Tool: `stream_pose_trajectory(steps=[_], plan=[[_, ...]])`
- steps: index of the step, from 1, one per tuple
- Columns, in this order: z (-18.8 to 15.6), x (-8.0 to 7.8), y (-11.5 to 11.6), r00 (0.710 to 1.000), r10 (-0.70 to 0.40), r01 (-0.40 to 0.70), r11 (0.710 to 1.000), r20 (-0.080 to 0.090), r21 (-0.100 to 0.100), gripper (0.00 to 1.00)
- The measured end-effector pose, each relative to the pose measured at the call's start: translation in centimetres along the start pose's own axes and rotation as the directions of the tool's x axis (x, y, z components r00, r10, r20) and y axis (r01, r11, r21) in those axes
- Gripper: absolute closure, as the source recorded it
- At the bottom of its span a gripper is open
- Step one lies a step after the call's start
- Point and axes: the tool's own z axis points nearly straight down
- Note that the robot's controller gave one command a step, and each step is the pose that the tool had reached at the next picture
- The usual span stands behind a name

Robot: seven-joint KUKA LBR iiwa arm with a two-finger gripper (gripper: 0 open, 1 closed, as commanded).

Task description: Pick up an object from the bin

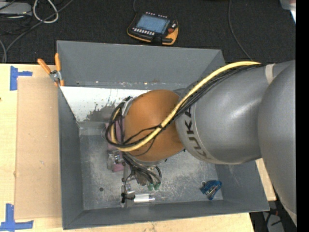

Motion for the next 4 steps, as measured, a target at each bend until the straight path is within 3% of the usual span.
stream_pose_trajectory(steps=[1, 2, 3, 4], plan=[[1.8, 0.8, -3.6, 0.995, 0.099, -0.099, 0.995, -0.002, 0.001, 0.0], [1.8, 0.7, -3.5, 0.995, 0.098, -0.098, 0.995, 0.0, -0.001, 0.0], [1.1, -3.4, -13.7, 0.991, 0.137, -0.137, 0.991, 0.003, 0.004, 0.0], [1.2, -3.3, -13.1, 0.991, 0.131, -0.131, 0.991, -0.001, -0.001, 0.0]])
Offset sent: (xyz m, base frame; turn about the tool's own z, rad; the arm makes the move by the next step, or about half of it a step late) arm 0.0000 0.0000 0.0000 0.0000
